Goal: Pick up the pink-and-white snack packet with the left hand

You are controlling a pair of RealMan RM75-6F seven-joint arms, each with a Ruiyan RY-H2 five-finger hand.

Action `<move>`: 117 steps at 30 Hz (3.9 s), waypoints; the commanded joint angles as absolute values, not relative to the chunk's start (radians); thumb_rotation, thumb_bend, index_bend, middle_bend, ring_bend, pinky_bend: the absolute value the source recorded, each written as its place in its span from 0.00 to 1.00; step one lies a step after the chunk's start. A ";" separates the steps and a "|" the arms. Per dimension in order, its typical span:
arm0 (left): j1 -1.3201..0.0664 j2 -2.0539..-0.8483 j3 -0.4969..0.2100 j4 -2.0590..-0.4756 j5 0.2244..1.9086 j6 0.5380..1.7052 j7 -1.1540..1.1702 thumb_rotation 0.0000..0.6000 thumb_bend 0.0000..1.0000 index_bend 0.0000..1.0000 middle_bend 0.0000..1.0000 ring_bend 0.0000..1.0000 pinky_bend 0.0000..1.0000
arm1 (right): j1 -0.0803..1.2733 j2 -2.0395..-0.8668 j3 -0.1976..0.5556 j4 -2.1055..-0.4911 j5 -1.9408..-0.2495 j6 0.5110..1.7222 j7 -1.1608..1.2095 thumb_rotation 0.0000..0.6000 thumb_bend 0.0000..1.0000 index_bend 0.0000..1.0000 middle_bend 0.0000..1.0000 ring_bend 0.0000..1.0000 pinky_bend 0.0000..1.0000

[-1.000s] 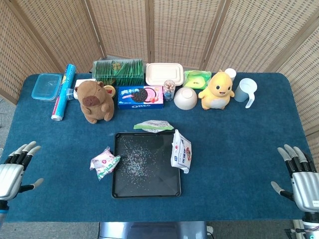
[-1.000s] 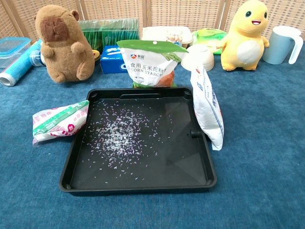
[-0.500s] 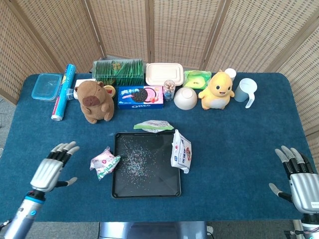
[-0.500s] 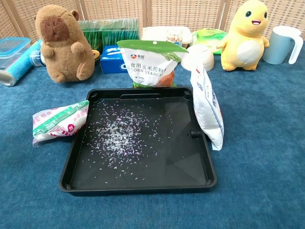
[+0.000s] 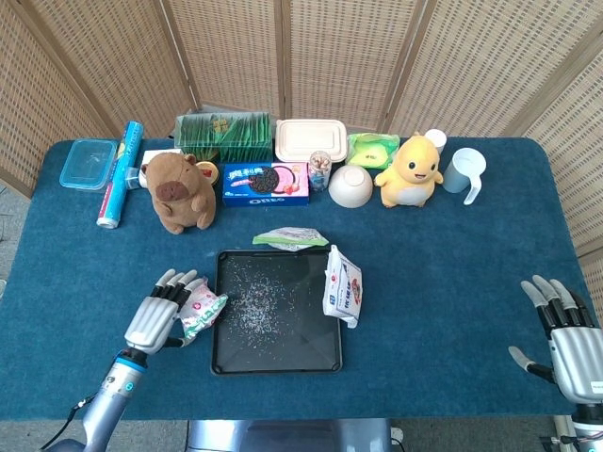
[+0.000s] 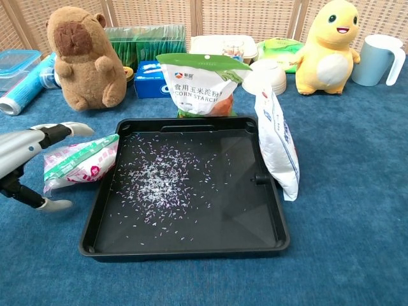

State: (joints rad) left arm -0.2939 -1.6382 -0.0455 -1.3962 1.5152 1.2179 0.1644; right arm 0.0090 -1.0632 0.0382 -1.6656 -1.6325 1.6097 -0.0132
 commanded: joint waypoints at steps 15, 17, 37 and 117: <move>-0.312 -1.748 -0.087 -1.337 1.427 1.244 0.280 1.00 0.11 0.36 0.29 0.29 0.34 | 0.011 -1.066 0.037 -1.667 -1.630 1.604 -0.018 1.00 0.00 0.03 0.05 0.07 0.09; -0.312 -1.757 -0.088 -1.330 1.429 1.258 0.290 1.00 0.13 0.42 0.35 0.33 0.39 | 0.011 -1.066 0.037 -1.667 -1.630 1.603 -0.017 1.00 0.00 0.03 0.05 0.07 0.09; -0.381 -1.609 -0.085 -1.389 1.520 1.246 0.165 1.00 0.43 0.81 0.70 0.68 0.72 | 0.012 -1.066 0.036 -1.668 -1.628 1.600 -0.017 1.00 0.00 0.03 0.05 0.07 0.09; -0.802 -1.232 0.024 -1.843 1.219 1.111 0.930 1.00 0.55 0.94 0.72 0.61 0.62 | 0.010 -1.066 0.038 -1.662 -1.606 1.590 -0.036 1.00 0.00 0.03 0.04 0.07 0.09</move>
